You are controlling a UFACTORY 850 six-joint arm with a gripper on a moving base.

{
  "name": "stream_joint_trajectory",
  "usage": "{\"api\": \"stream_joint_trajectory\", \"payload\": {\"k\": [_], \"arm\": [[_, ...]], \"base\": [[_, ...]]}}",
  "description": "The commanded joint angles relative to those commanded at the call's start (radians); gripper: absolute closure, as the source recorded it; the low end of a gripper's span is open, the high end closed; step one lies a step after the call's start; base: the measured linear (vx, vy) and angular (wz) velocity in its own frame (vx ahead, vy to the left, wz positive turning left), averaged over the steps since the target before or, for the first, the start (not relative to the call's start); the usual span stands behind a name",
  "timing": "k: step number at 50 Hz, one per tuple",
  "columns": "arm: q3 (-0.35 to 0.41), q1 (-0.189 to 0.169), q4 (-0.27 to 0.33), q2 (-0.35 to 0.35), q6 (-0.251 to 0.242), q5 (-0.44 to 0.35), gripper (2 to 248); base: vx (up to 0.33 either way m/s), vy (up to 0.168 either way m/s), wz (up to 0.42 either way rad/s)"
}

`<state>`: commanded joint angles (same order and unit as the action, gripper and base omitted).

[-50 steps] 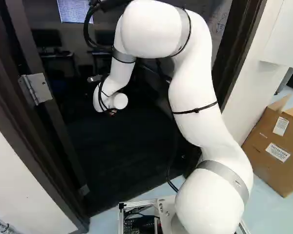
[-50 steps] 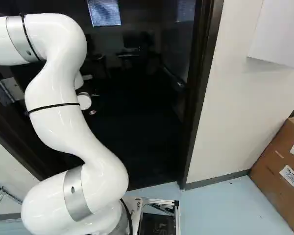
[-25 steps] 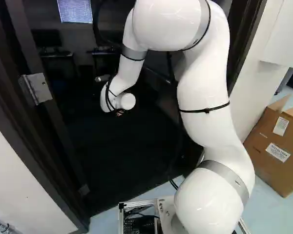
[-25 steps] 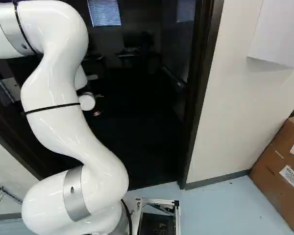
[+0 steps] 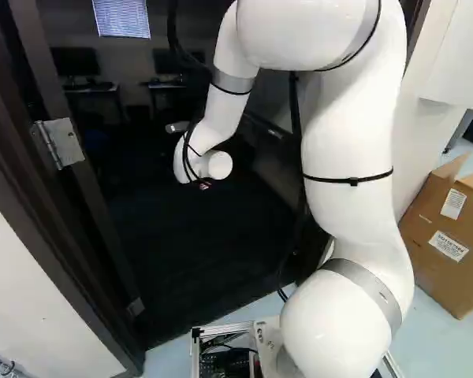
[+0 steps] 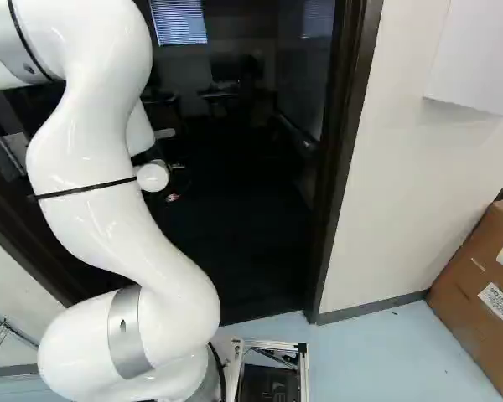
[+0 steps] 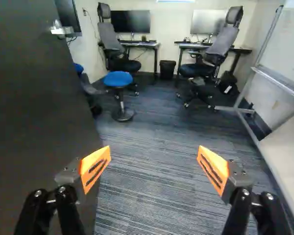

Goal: Open the door and move inside

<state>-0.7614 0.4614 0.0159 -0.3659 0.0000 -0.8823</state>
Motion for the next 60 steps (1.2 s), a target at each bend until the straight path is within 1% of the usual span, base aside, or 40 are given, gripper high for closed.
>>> {"api": "stream_joint_trajectory", "payload": {"k": [31,60], "arm": [[0.130,-0.069,0.000,0.107,0.000,0.000,3],[0.206,-0.150,0.000,0.173,0.000,0.000,3]], "base": [[0.000,0.000,0.000],[0.000,0.000,0.000]]}}
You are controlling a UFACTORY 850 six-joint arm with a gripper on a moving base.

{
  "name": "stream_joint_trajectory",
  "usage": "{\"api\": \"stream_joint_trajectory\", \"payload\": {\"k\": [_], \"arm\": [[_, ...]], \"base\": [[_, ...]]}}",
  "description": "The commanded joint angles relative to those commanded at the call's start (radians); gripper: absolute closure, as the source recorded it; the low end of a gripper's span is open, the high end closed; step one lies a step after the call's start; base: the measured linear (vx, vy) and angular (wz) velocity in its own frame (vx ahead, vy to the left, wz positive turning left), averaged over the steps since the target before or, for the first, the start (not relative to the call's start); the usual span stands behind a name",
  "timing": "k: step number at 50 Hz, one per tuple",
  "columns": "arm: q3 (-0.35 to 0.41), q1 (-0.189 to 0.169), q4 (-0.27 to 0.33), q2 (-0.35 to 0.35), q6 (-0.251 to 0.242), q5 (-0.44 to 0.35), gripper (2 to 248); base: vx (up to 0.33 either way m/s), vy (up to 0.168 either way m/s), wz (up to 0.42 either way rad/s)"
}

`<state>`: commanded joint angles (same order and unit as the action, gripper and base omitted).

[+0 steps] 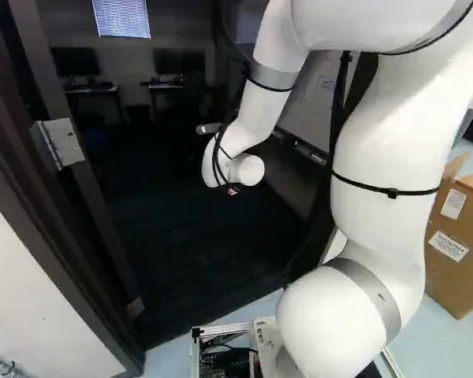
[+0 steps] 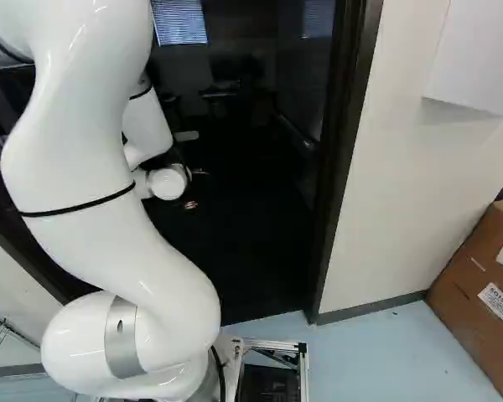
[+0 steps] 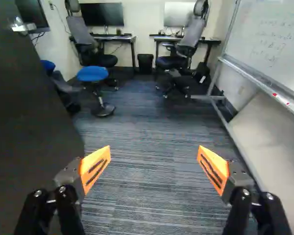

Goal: Open the door and move inside

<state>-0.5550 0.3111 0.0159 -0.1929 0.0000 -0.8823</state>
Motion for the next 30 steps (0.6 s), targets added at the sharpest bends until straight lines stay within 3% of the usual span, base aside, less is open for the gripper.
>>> {"api": "stream_joint_trajectory", "payload": {"k": [30], "arm": [[0.105,-0.085,0.000,0.095,0.000,0.000,3]], "base": [[0.000,0.000,0.000]]}}
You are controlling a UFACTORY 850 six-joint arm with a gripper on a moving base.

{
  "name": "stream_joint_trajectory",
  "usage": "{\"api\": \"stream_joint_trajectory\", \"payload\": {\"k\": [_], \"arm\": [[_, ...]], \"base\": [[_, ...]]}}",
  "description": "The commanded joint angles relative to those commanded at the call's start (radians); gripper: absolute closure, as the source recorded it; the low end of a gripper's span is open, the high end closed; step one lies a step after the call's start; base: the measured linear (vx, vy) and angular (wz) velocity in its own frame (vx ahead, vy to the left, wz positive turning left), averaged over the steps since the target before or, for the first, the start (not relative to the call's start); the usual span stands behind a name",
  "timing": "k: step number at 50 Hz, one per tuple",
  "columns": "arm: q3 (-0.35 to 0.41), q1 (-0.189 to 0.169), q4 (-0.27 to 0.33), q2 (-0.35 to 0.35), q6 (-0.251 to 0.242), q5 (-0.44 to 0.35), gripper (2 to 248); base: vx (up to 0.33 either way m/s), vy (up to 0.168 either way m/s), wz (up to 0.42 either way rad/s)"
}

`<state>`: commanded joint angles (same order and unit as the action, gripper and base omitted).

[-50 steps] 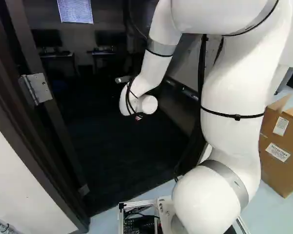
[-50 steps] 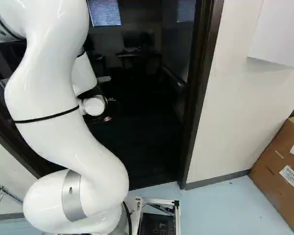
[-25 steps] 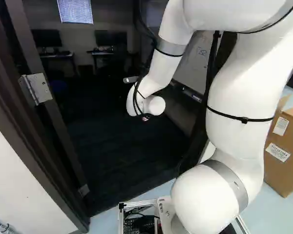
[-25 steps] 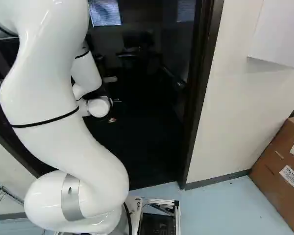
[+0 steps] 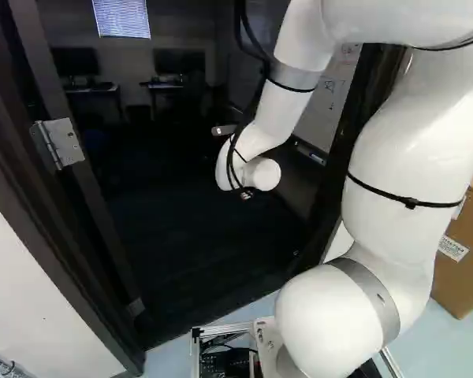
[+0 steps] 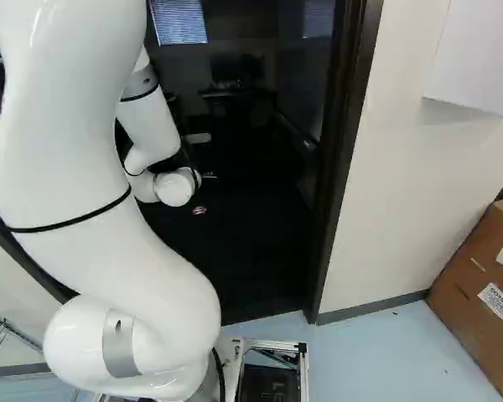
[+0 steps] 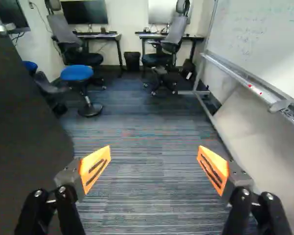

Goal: Open the door and move inside

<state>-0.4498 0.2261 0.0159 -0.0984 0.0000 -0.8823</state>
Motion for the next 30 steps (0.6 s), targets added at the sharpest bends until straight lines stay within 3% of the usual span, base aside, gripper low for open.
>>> {"api": "stream_joint_trajectory", "payload": {"k": [30], "arm": [[0.093,-0.096,0.000,0.089,0.000,0.000,3]], "base": [[0.000,0.000,0.000]]}}
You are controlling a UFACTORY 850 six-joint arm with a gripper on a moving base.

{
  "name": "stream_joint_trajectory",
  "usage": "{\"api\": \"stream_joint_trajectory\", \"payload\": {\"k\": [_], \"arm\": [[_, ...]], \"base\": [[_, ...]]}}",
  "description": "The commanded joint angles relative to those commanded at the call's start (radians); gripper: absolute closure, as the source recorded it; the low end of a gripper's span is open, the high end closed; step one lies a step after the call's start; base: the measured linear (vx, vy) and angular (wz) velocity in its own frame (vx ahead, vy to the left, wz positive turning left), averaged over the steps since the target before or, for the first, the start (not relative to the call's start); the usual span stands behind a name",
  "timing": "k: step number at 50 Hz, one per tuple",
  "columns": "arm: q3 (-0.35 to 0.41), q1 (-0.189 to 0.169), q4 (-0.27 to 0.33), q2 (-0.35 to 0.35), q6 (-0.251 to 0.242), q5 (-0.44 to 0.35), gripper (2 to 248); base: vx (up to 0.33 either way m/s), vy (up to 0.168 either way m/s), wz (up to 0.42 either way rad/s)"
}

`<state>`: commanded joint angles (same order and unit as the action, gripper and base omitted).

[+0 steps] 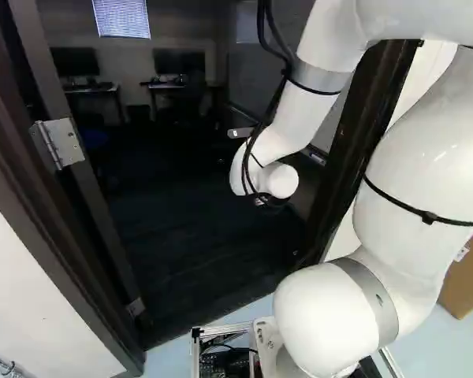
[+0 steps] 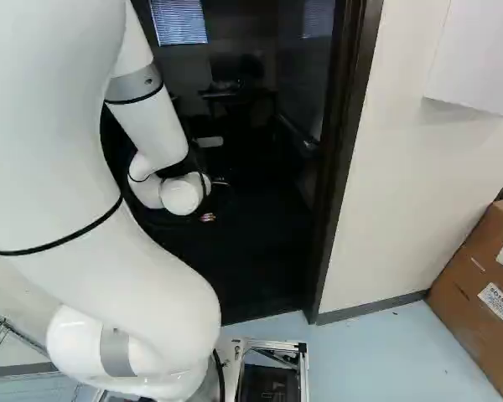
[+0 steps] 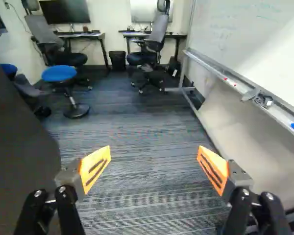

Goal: Open the door and move inside

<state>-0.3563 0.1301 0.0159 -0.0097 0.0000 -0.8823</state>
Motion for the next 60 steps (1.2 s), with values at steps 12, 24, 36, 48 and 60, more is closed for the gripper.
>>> {"api": "stream_joint_trajectory", "payload": {"k": [12,24,36,48,60], "arm": [[0.012,-0.014,0.000,0.012,0.000,0.000,3],[0.012,-0.014,0.000,0.012,0.000,0.000,3],[0.012,-0.014,0.000,0.012,0.000,0.000,3],[0.012,-0.014,0.000,0.012,0.000,0.000,3],[0.012,-0.014,0.000,0.012,0.000,0.000,3]], "base": [[0.000,0.000,0.000],[0.000,0.000,0.000],[0.000,0.000,0.000],[-0.011,-0.024,-0.102],[0.010,0.001,0.004]]}}
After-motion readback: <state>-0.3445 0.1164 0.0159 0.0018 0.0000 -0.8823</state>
